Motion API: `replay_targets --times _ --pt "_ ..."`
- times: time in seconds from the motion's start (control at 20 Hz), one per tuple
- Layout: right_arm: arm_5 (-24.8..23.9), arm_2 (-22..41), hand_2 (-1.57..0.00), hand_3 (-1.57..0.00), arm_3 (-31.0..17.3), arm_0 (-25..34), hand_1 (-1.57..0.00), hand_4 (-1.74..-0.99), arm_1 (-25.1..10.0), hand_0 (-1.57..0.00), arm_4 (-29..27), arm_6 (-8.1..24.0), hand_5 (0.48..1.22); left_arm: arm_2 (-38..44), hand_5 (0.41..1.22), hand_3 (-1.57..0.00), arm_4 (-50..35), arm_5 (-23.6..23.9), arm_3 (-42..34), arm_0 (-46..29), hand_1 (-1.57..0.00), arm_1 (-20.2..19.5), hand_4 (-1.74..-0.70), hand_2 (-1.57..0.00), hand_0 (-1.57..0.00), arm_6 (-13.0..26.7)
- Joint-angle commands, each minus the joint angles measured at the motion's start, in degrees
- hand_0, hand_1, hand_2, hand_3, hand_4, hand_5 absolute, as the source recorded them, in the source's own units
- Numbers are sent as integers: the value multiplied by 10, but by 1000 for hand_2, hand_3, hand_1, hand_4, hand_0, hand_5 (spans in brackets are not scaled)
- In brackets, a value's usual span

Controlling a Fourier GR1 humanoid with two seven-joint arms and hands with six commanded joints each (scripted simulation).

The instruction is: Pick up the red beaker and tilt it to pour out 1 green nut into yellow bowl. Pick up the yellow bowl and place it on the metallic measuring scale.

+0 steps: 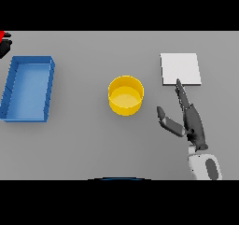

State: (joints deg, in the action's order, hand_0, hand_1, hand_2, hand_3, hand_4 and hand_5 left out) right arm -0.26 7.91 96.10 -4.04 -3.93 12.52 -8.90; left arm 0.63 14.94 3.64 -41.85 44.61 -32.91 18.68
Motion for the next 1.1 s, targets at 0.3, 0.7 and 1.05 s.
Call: replay_targets --times 0.3,0.7,1.05 --pt "-2 0 1 1 4 -5 1 -1157 3 1 -1 -3 671 -3 925 -1571 -30 31 -153 -121 -1571 22 -1741 -1571 -1571 86" --pt "3 -3 1 1 -2 -5 1 -1155 -1 1 -7 -4 670 -11 651 -431 -96 -109 -239 -161 -440 -13 -915 -418 -481 113" --pt "-13 4 1 1 2 1 1 -1154 0 1 19 15 657 -40 631 -90 -49 -100 -219 -155 -91 -17 -783 -87 -100 100"
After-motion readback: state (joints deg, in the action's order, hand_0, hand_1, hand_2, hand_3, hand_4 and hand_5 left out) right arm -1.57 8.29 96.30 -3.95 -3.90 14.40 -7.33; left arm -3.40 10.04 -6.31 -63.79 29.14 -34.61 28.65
